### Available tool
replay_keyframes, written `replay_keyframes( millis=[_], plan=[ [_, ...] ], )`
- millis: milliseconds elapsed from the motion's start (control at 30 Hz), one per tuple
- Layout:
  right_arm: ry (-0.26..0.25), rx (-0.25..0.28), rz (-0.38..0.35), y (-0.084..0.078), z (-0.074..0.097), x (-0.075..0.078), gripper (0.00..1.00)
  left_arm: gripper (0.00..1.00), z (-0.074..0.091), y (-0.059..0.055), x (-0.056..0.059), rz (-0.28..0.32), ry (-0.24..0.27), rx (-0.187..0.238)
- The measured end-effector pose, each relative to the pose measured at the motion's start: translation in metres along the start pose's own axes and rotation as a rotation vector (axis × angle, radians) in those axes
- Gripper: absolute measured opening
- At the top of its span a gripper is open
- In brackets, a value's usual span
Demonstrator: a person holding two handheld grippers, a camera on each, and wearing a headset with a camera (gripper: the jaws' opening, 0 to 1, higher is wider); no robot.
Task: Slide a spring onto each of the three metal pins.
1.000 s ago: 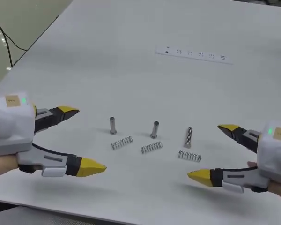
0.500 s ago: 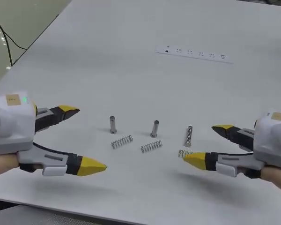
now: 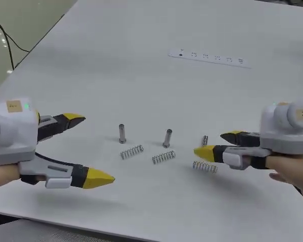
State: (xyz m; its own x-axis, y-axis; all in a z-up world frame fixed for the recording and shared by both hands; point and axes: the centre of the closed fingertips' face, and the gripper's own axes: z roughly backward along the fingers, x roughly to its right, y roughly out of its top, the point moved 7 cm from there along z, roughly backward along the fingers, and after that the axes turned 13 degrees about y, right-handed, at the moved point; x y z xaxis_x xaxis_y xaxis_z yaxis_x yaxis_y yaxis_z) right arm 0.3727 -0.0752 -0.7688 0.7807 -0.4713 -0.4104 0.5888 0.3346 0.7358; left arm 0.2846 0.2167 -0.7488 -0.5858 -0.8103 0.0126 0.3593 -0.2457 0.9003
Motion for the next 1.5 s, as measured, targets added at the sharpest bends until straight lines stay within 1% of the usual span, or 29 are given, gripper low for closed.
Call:
replay_keyframes(
  millis=[67, 100, 133, 167, 433, 533, 633, 700, 800, 833, 933, 1033, 1167, 1233, 1333, 1433, 1500],
  plan=[
    [-0.012, -0.002, -0.026, 0.002, -0.001, 0.002, 0.51, 0.98, 0.000, 0.000, 0.000, 0.003, -0.001, 0.000],
    [-0.029, -0.008, -0.050, 0.002, -0.002, 0.004, 0.49, 0.98, 0.000, 0.000, 0.000, 0.004, -0.001, -0.001],
    [-0.030, -0.002, -0.049, 0.004, -0.002, 0.005, 0.48, 0.98, 0.000, 0.000, 0.000, 0.003, -0.001, -0.001],
    [-0.035, 0.000, -0.064, 0.005, -0.003, 0.006, 0.47, 0.98, 0.000, 0.000, 0.000, 0.003, -0.002, -0.001],
    [-0.074, -0.015, -0.157, 0.008, -0.008, 0.017, 0.39, 0.98, -0.001, 0.000, 0.000, 0.002, -0.005, -0.003],
    [-0.089, -0.032, -0.175, 0.008, -0.011, 0.020, 0.34, 0.98, -0.001, 0.000, 0.000, 0.003, -0.005, -0.004],
    [-0.092, -0.045, -0.211, 0.007, -0.014, 0.022, 0.33, 0.98, -0.001, 0.000, 0.000, 0.002, -0.005, -0.006],
    [-0.108, -0.053, -0.222, 0.007, -0.016, 0.024, 0.31, 0.97, 0.000, -0.001, 0.000, -0.005, -0.004, -0.010],
    [-0.121, -0.065, -0.242, 0.006, -0.018, 0.027, 0.27, 0.97, 0.000, -0.001, -0.001, -0.001, -0.003, -0.010],
    [-0.126, -0.076, -0.262, 0.004, -0.019, 0.029, 0.27, 0.97, 0.000, -0.001, -0.001, -0.001, -0.003, -0.011],
    [-0.130, -0.077, -0.267, 0.005, -0.021, 0.032, 0.23, 0.97, 0.001, -0.001, -0.001, -0.001, -0.003, -0.012],
    [-0.136, -0.087, -0.278, 0.005, -0.023, 0.033, 0.23, 0.97, 0.001, -0.002, -0.001, 0.001, -0.003, -0.016],
    [-0.159, -0.105, -0.285, 0.006, -0.027, 0.034, 0.20, 0.97, 0.000, -0.002, 0.000, 0.004, -0.002, -0.015],
    [-0.171, -0.133, -0.283, 0.005, -0.029, 0.034, 0.18, 0.98, -0.001, -0.002, 0.001, 0.002, -0.003, -0.015],
    [-0.194, -0.177, -0.260, 0.003, -0.030, 0.034, 0.16, 0.98, -0.001, -0.001, 0.001, 0.003, -0.005, -0.013],
    [-0.200, -0.192, -0.244, 0.003, -0.032, 0.034, 0.13, 0.97, -0.001, -0.001, 0.001, 0.004, -0.005, -0.011],
    [-0.205, -0.198, -0.253, 0.002, -0.032, 0.034, 0.11, 0.97, -0.001, -0.002, 0.002, 0.004, -0.005, -0.014]
  ],
)
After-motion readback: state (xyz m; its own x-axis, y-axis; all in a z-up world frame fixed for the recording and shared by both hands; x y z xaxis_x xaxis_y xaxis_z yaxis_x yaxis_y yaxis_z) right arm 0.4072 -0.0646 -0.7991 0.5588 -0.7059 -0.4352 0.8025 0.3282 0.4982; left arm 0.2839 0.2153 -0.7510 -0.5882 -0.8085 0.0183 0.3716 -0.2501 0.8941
